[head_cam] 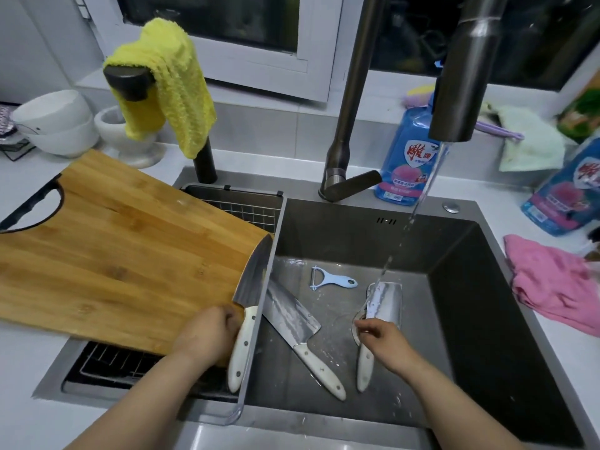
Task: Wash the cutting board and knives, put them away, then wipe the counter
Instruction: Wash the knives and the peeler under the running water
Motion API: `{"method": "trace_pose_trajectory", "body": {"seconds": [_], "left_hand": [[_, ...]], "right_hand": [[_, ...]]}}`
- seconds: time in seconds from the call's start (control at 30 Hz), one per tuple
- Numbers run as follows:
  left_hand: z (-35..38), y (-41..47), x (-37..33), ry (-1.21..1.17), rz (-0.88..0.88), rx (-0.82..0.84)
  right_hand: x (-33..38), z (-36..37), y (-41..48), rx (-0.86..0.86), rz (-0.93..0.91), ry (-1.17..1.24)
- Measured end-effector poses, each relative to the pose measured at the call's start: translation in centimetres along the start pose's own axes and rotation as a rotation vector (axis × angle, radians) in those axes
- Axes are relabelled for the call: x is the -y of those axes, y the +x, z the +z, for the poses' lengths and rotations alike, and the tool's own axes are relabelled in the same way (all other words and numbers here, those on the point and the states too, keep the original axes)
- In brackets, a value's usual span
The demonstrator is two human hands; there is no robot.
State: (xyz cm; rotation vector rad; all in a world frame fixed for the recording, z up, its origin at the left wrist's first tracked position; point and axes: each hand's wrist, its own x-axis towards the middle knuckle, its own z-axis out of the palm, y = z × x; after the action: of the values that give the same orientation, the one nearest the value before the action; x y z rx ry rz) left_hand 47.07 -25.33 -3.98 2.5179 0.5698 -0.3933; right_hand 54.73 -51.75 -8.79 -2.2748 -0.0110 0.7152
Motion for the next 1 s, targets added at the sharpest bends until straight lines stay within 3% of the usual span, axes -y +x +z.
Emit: {"method": "trace_pose_trajectory", "body": {"seconds": [0.07, 0.17, 0.27, 0.47, 0.57, 1.0], "left_hand": [[-0.3, -0.3, -1.3, -0.102, 0.061, -0.191], [0.2, -0.4, -3.6, -0.101, 0.311, -0.373], [2.0, 0.6, -4.6, 0.093, 0.426, -0.276], [2.9, 1.9, -4.4, 0.437, 0.395, -0.197], [3.0, 2.2, -4.3, 0.456, 0.357, -0.12], [3.9, 2.9, -3.7, 0.334, 0.418, -0.239]], "right_hand": [[-0.7, -0.8, 0.7, 0.012, 0.059, -0.064], [-1.4, -1.9, 1.3, 0.072, 0.11, -0.183], [-2.6, -2.4, 2.3, 0.183, 0.163, -0.298], [-3.0, -2.2, 4.4, 0.293, 0.252, -0.465], [-3.5, -1.3, 5.5, 0.329, 0.31, -0.486], [-4.8, 2.5, 8.4, 0.196, 0.478, -0.545]]}}
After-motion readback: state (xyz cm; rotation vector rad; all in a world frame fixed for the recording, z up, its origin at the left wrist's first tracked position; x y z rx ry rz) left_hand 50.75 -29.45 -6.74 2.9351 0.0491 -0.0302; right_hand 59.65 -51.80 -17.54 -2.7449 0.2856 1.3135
